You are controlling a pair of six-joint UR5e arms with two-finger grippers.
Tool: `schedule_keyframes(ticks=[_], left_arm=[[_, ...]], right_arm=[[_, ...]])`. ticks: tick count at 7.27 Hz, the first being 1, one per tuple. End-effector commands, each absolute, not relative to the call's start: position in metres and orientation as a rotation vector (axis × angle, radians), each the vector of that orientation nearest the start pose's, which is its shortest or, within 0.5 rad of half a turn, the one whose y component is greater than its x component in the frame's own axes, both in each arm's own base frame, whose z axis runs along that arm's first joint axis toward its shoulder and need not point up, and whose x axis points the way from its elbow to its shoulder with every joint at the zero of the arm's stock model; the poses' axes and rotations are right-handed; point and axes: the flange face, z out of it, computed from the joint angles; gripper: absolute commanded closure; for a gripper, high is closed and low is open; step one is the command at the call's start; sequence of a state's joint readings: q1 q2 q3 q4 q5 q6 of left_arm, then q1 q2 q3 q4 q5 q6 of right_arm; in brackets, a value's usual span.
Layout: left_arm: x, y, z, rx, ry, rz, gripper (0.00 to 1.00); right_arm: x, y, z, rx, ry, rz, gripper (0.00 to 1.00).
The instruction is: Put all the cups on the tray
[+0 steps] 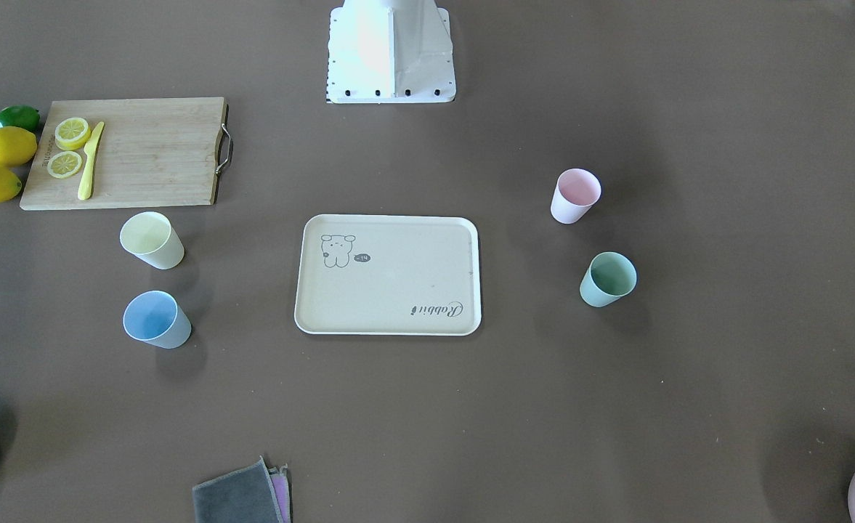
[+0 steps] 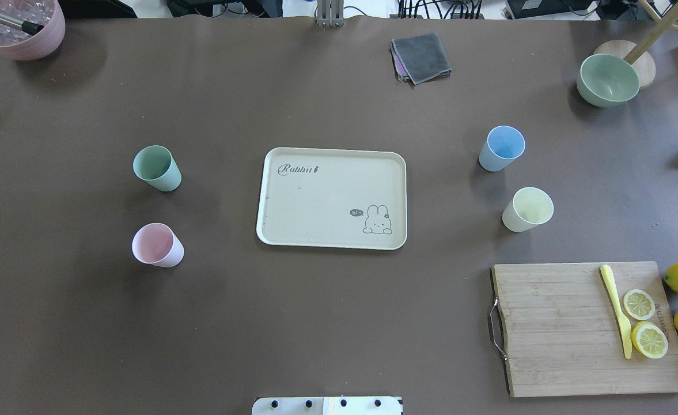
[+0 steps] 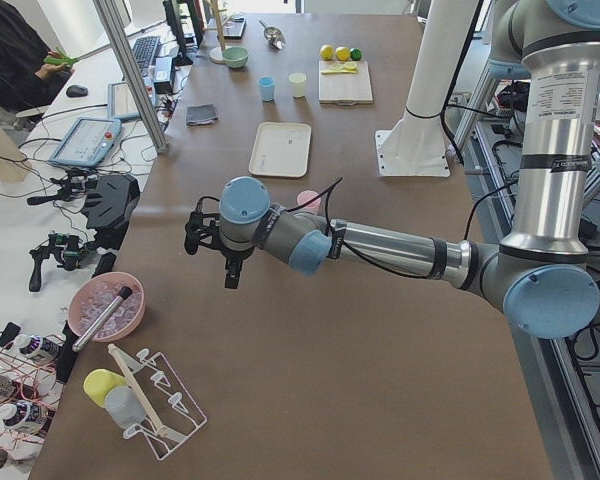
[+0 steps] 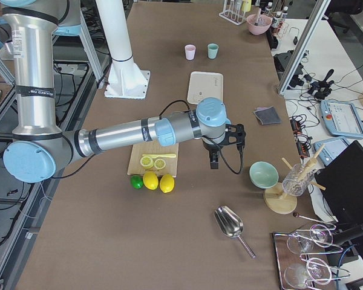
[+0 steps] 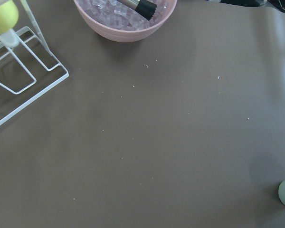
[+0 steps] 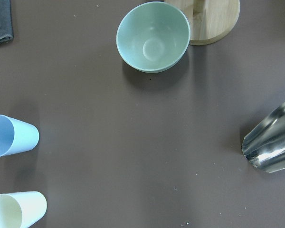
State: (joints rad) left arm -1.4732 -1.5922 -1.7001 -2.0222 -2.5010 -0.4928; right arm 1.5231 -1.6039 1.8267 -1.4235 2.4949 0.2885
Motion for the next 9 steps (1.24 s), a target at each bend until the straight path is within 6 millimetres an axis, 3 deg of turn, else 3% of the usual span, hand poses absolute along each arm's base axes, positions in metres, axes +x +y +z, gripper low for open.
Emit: schedule_keyframes(ticks=[1,2,3,4,6,8,9], left_arm=[[0.045,-0.532,0.494,0.264,1.084,-0.036,0.03],[0.071,-0.535,0.488,0.244,1.089,-0.014,0.03],[0.07,-0.527,0.467,0.282,1.1,-0.013,0.04],[0.084,-0.519,0.451,0.287,1.071,-0.112,0.03],[0.172,-0.485,0.427,0.277,1.024,-0.155,0.03],[0.233,-0.45,0.409,0.238,1.033,-0.149,0.03],[0.276,-0.424,0.397,0.235,1.032,-0.135,0.03]], right_arm=[[0.016,-0.482,0.522,0.223,-0.964,-0.003,0.0],[0.007,-0.485,0.513,0.258,-0.974,-0.038,0.0],[-0.005,-0.488,0.508,0.239,-0.982,0.019,0.0],[-0.028,-0.489,0.501,0.211,-1.001,0.065,0.0],[-0.097,-0.487,0.498,0.201,-0.953,0.092,0.0],[-0.149,-0.479,0.488,0.145,-0.933,0.144,0.0],[-0.166,-0.475,0.483,0.149,-0.919,0.14,0.0]])
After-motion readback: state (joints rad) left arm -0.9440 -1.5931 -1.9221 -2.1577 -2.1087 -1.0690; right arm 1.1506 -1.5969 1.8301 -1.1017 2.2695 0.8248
